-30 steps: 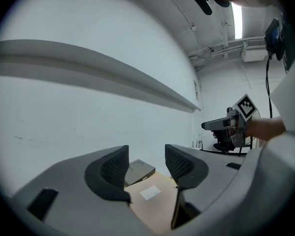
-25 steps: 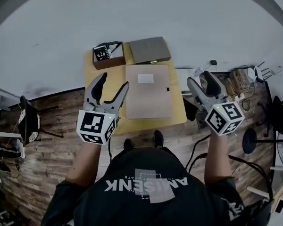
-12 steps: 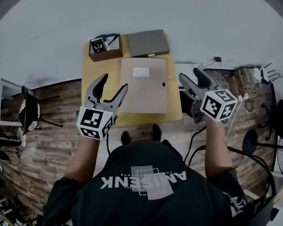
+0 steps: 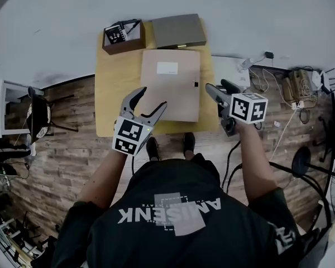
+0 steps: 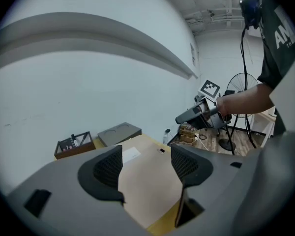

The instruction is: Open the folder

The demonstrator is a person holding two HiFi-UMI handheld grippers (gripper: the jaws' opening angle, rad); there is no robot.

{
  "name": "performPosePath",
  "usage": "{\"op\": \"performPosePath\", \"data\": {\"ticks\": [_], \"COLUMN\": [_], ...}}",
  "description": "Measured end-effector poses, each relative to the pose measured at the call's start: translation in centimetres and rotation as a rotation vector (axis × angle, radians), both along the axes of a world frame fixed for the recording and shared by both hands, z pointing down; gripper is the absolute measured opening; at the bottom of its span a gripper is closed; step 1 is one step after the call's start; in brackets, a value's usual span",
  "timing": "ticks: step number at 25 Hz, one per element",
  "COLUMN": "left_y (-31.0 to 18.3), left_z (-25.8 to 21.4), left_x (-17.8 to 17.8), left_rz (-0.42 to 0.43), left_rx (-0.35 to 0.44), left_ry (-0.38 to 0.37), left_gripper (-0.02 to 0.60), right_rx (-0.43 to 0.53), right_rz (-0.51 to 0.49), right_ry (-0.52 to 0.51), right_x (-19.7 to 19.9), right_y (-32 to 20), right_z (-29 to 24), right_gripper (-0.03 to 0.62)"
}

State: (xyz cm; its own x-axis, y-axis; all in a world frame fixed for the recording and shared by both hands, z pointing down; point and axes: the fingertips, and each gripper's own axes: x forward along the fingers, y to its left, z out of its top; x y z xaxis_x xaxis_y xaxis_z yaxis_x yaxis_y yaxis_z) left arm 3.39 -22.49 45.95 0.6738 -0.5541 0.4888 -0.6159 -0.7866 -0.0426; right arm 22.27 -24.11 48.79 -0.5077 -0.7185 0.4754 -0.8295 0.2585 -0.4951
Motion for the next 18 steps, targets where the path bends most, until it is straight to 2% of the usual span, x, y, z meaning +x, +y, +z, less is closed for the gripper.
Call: {"op": "performPosePath", "data": {"ticks": [2, 5, 9, 13, 18], "left_y": [0.0, 0.3, 1.0, 1.9, 2.6], "left_z": [1.6, 3.5, 6.5, 8.6, 10.7], "left_x": [0.2, 0.5, 1.3, 2.1, 2.5], "left_rz": [-0.003, 0.009, 0.028, 0.074, 0.101], "left_rx": [-0.032, -0.048, -0.129, -0.134, -0.177], "left_ry": [-0.012, -0.075, -0.137, -0.215, -0.252], "left_gripper": [0.295, 0.295, 0.295, 0.295, 0.295], "right_rx": [-0.027, -0.075, -0.181, -0.263, -0.307], "right_rz": [-0.012, -0.029, -0.045, -0.069, -0.081], "right_ry": [-0.002, -0.017, -0.033, -0.053, -0.048], "right_x": [0.0, -0.1, -0.1, -0.8, -0.8], "right_y": [-0.1, -0.5, -0.6, -0.6, -0.8], "right_z": [1.7, 4.2, 7.9, 11.2, 14.4], "right_gripper": [0.305, 0.305, 0.305, 0.305, 0.305]}}
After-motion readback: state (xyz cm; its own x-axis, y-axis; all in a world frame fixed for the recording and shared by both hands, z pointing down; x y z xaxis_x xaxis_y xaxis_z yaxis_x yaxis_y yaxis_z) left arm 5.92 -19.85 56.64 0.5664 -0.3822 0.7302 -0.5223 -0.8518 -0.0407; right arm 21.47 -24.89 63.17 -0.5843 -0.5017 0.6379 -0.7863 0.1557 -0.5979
